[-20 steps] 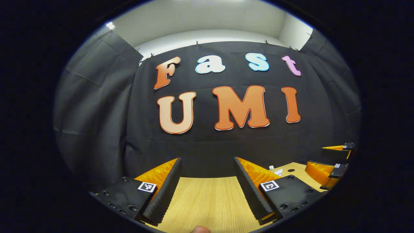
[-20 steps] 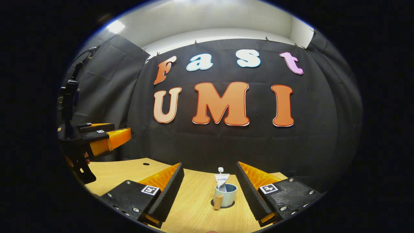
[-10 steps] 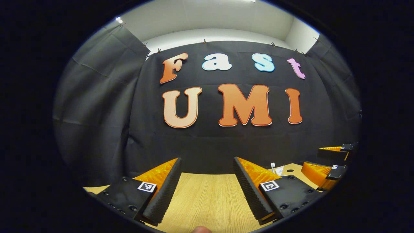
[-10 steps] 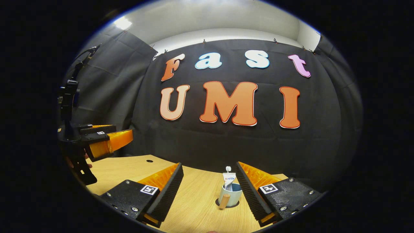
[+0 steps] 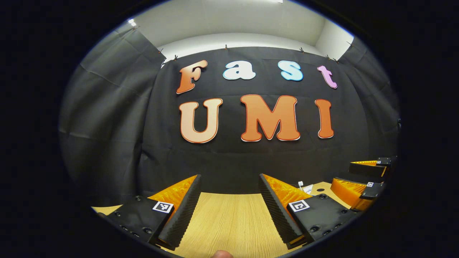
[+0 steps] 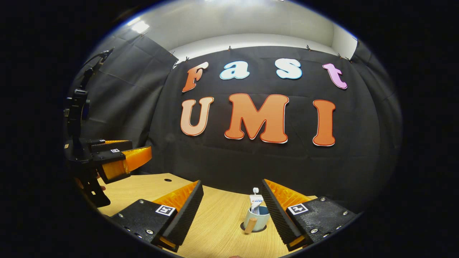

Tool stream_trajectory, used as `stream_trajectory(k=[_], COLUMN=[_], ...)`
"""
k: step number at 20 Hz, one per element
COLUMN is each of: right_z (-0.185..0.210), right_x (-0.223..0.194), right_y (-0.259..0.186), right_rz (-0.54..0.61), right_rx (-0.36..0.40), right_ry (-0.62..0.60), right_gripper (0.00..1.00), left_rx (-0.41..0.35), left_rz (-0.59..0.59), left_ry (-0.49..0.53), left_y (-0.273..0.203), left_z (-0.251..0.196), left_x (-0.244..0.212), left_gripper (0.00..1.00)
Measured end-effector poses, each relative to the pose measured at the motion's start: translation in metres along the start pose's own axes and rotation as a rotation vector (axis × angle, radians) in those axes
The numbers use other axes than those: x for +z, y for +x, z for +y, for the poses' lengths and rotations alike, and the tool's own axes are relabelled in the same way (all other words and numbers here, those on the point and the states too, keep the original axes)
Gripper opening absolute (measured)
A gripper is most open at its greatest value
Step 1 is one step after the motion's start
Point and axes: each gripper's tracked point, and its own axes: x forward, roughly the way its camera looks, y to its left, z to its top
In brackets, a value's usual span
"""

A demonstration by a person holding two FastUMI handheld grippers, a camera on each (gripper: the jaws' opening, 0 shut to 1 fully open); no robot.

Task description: Put the toothbrush and toothpaste on the desktop into the cup, then pick up the cup and place it on the coaster on the desktop.

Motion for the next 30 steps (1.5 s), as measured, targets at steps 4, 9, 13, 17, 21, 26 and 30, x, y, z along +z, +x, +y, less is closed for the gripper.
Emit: stream_trajectory(k=[4, 9, 13, 17, 21, 26, 30], right_z=[-0.006, -0.015, -0.02, -0.027, -0.031, -0.039, -0.041], right_x=[0.002, -0.003, -0.002, -0.001, 0.0, 0.0, -0.001], right_y=[-0.001, -0.002, -0.003, -0.006, -0.009, -0.015, -0.017], right_rz=[0.002, 0.028, 0.023, 0.022, 0.023, 0.022, 0.023], right_rx=[-0.01, -0.016, -0.019, -0.026, -0.026, -0.028, -0.025], right_ry=[0.003, 0.02, 0.03, 0.023, 0.027, 0.035, 0.044], right_gripper=[0.98, 1.0, 0.98, 0.98, 0.98, 0.98, 0.98], left_rx=[0.003, -0.006, -0.018, -0.023, -0.019, -0.017, -0.018], left_rz=[0.007, 0.019, 0.03, 0.038, 0.031, 0.032, 0.037], left_ry=[0.003, 0.005, 0.015, 0.015, 0.027, 0.029, 0.03], left_y=[0.002, 0.003, 0.004, 0.005, 0.003, 0.001, -0.003], left_z=[-0.001, -0.009, -0.02, -0.028, -0.031, -0.036, -0.04], left_x=[-0.002, -0.004, -0.009, -0.011, -0.007, -0.006, -0.009], left_gripper=[1.0, 1.0, 1.0, 1.0, 0.99, 1.0, 1.0])
